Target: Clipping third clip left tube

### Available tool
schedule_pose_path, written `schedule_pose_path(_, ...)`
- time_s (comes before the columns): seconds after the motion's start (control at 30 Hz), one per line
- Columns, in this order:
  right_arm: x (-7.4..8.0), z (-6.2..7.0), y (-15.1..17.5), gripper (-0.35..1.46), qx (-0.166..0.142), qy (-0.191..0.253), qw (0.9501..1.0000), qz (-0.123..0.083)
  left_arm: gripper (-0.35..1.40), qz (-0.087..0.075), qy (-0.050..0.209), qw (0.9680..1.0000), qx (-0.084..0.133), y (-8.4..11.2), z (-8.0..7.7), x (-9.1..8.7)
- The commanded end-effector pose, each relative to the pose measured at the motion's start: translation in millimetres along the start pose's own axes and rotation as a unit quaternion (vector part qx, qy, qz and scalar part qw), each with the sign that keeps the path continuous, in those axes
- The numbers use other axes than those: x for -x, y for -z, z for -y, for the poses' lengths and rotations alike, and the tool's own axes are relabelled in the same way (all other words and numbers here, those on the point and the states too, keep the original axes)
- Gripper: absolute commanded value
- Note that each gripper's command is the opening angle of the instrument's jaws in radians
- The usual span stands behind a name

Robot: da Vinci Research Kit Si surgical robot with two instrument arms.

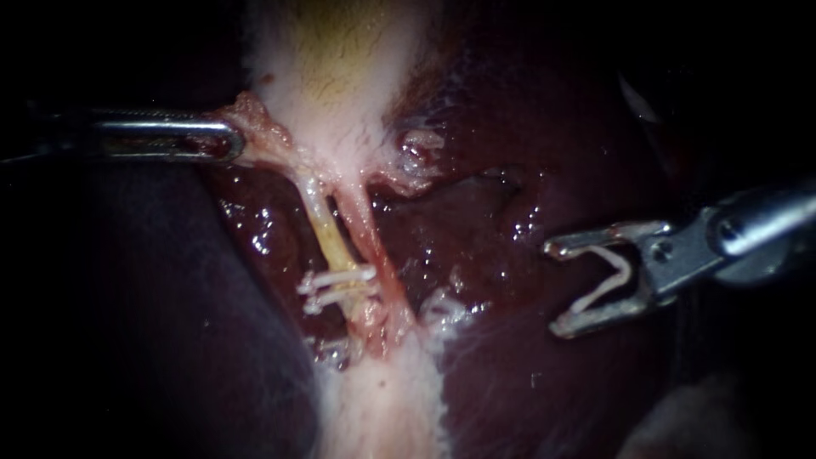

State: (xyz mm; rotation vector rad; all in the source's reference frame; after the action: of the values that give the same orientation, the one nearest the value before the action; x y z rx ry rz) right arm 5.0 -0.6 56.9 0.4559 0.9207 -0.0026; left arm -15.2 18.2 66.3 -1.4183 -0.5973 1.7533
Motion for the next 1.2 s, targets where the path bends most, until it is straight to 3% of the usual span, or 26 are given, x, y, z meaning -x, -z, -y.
schedule_pose_path(0.03,-0.4,0.0,-0.4,0.5,0.0,-0.005,1.0,-0.005,-0.35,0.0,0.0,1.0,0.001,0.0,0.0,0.0)
schedule_pose_path(0.27,-3.4,-0.9,-3.9,0.5,0.005,-0.042,0.9985,-0.033,-0.35,0.0,0.0,1.0,0.001,0.0,0.0,0.0)
schedule_pose_path(0.67,-6.4,-3.0,-8.6,0.5,0.013,-0.082,0.9941,-0.069,-0.35,0.0,0.0,1.0,0.0,-0.1,-0.1,0.0)
schedule_pose_path(1.2,-5.6,-4.9,-14.0,0.5,0.012,-0.09,0.9932,-0.073,-0.35,0.0,0.0,1.0,-0.001,-0.3,-0.2,0.0)
